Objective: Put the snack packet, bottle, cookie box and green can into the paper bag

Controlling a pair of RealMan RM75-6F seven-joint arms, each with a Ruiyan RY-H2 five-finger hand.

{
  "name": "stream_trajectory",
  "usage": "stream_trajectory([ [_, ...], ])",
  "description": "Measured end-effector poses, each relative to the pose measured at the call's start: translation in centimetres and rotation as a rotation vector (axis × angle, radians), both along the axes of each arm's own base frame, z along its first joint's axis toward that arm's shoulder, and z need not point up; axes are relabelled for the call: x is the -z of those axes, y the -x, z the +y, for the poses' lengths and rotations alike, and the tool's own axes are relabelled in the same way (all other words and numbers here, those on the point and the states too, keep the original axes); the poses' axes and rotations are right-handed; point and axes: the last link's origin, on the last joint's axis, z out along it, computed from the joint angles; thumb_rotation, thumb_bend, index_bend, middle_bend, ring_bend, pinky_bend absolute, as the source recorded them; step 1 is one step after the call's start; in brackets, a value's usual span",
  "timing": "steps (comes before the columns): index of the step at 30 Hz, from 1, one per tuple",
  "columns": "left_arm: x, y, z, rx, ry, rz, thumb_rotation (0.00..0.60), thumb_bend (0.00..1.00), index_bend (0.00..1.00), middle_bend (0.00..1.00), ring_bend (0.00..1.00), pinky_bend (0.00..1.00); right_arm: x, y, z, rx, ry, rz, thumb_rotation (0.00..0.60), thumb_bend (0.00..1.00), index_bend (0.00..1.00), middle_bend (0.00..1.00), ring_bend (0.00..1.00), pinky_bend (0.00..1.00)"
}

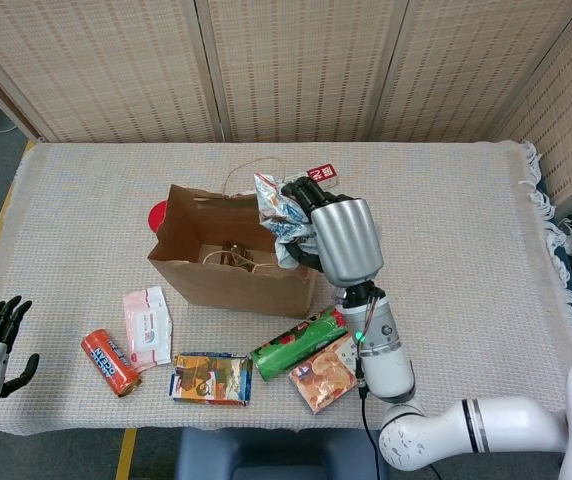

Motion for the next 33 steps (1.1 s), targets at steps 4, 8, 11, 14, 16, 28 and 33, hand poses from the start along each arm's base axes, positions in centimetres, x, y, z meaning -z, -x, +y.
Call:
stream_trajectory([
  [4, 0.0, 0.0, 0.0, 0.0, 0.001, -0.003, 0.6, 0.39, 0.05, 0.0, 0.0, 0.0, 1.5, -0.7, -1.2, 0.034, 0.013, 0.018, 0.6, 0.46, 0.64, 0.57, 0.6, 0.71],
  [8, 0.0, 0.0, 0.0, 0.0, 0.003, -0.005, 0.6, 0.39, 0.05, 0.0, 0.0, 0.0, 2.9, -0.8, -2.3, 0.071, 0.027, 0.05, 0.6, 0.46, 0.61, 0.57, 0.57, 0.66],
  [11, -0.1, 0.0, 0.0, 0.001, 0.004, -0.009, 0.6, 0.39, 0.06, 0.0, 0.0, 0.0, 4.3, -0.8, -2.7, 0.099, 0.004, 0.073, 0.6, 0.44, 0.49, 0.55, 0.47, 0.55],
  [14, -0.1, 0.1, 0.1, 0.001, 0.006, -0.011, 0.6, 0.39, 0.06, 0.0, 0.0, 0.0, 5.3, -0.7, -2.6, 0.12, -0.041, 0.105, 0.6, 0.27, 0.22, 0.37, 0.26, 0.39],
  [16, -0.1, 0.0, 0.1, 0.001, 0.007, -0.012, 0.6, 0.39, 0.06, 0.0, 0.0, 0.0, 5.8, -0.7, -2.3, 0.128, -0.075, 0.131, 0.6, 0.16, 0.06, 0.25, 0.14, 0.28],
  [28, -0.1, 0.1, 0.0, 0.002, 0.005, -0.008, 0.6, 0.4, 0.06, 0.0, 0.0, 0.0, 3.3, -0.4, -1.5, 0.12, -0.08, 0.069, 0.6, 0.11, 0.0, 0.15, 0.07, 0.18],
  [33, 0.0, 0.1, 0.0, 0.001, 0.003, -0.003, 0.6, 0.39, 0.06, 0.0, 0.0, 0.0, 1.0, 2.1, -1.0, 0.141, -0.073, 0.044, 0.6, 0.11, 0.0, 0.15, 0.07, 0.17],
])
